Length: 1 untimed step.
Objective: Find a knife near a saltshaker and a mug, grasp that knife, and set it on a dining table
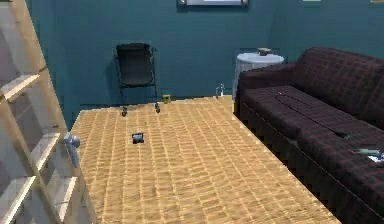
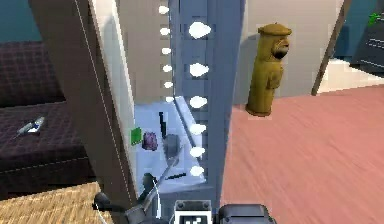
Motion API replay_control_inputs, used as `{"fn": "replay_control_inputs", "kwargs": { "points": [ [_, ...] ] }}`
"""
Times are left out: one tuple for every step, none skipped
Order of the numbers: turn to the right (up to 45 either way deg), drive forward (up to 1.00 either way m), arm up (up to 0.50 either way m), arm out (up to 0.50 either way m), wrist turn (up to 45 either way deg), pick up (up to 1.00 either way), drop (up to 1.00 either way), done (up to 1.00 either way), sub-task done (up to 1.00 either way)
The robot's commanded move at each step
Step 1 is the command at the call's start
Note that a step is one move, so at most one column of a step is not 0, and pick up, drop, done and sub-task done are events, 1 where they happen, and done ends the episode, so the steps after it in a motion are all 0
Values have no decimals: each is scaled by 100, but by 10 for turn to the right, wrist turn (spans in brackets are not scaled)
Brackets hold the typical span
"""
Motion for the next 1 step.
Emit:
{"fn": "replay_control_inputs", "kwargs": {
  "points": [
    [0,100,0,0,0,0,0,0,0]
  ]
}}
